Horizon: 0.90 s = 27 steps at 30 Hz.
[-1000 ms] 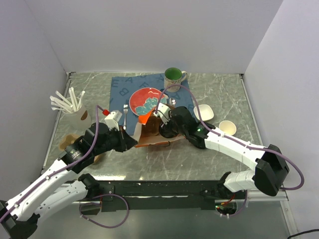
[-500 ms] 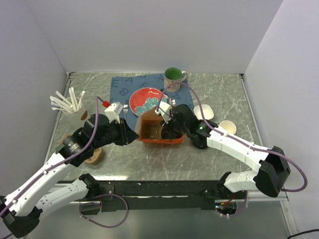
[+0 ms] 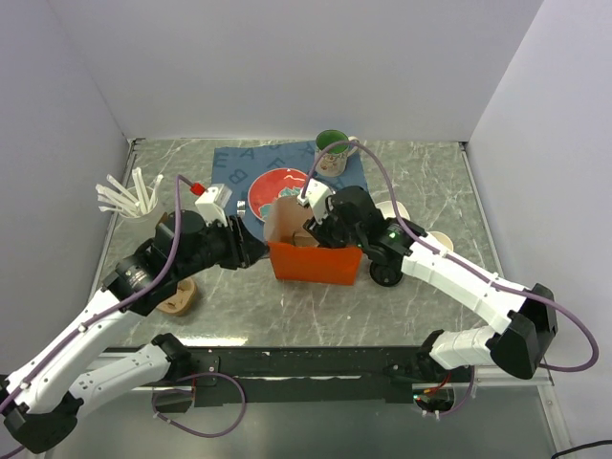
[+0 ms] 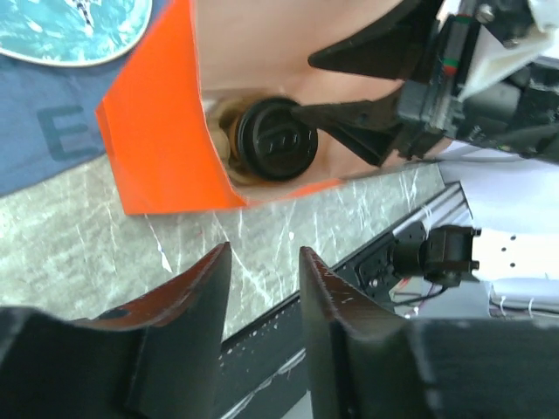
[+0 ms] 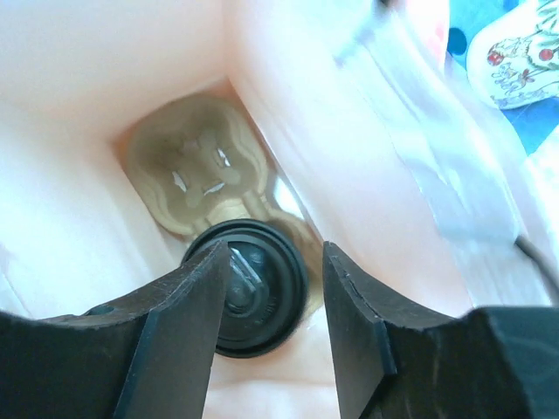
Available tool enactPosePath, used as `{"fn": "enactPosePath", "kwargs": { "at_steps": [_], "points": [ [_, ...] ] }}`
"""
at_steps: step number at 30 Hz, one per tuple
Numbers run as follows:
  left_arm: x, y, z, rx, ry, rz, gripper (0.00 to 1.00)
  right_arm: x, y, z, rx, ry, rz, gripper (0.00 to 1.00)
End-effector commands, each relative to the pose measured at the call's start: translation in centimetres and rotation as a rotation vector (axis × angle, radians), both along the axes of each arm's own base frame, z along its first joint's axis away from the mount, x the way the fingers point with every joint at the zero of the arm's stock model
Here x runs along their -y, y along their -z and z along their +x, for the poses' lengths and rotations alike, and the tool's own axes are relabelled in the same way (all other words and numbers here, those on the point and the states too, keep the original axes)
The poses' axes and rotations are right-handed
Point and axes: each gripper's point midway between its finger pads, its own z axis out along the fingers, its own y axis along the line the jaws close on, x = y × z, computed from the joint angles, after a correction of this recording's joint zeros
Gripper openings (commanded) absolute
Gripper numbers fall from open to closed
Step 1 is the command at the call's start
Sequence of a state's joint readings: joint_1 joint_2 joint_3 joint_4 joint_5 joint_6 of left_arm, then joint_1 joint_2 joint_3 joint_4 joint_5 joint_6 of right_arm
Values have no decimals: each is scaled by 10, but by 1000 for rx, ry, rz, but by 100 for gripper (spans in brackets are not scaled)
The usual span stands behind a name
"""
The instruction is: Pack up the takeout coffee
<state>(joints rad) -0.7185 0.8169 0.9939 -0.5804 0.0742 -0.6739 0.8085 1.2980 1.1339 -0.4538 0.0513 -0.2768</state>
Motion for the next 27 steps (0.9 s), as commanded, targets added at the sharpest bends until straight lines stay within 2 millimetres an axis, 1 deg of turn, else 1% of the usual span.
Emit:
{"fn": "enactPosePath", "kwargs": {
  "at_steps": [1,2,3,4,5,6,7,8,9,10,11,12,13,14,16,17,18,19,21,23,27],
  "points": [
    [-2,-33,15,96,-49,-27,45,0,-26,-4,-4,7,56,55],
    [-3,-37,17,108,-56,-25,46,-1,-27,-7,-13,-1,60,55],
    [-6,-35,23,111,-88,-5,48,-1,-26,-8,-21,-2,61,55],
    [-9,-35,27,122,-102,15,48,0,-28,-9,-20,-1,69,55],
    [-11,-39,31,138,-117,30,49,0,-32,-9,-14,1,76,55],
    [-13,-36,37,142,-136,62,50,1,-35,-7,-3,12,81,55],
    [-18,-38,45,174,-163,102,51,1,-46,-5,14,20,97,55],
    [-20,-45,50,198,-181,115,52,2,-50,-5,18,29,96,55],
    [-19,-40,58,191,-191,152,53,5,-55,-2,29,49,93,55],
    [-21,-38,64,198,-205,190,53,5,-67,2,45,67,105,55],
    [-19,-50,68,215,-204,189,53,8,-68,2,42,81,94,55],
    [-14,-44,74,200,-198,218,52,11,-74,5,56,108,93,55],
    [-13,-44,77,201,-196,231,52,12,-84,6,69,119,111,55],
    [-10,-50,81,210,-196,223,51,14,-88,5,75,122,114,55],
    [-3,-48,86,206,-184,226,49,18,-95,4,85,135,122,55],
    [2,-54,88,219,-177,203,49,19,-97,3,86,136,124,56],
    [6,-53,90,218,-168,197,48,21,-97,2,82,138,120,55],
    [9,-55,91,225,-163,188,48,23,-103,0,89,140,130,56],
    [15,-56,95,228,-154,180,47,26,-107,-2,93,147,138,56],
    [17,-58,97,235,-147,183,46,29,-113,-4,98,156,150,56],
    [26,-66,101,267,-113,175,46,30,-112,-9,86,146,146,57]
  ]
}}
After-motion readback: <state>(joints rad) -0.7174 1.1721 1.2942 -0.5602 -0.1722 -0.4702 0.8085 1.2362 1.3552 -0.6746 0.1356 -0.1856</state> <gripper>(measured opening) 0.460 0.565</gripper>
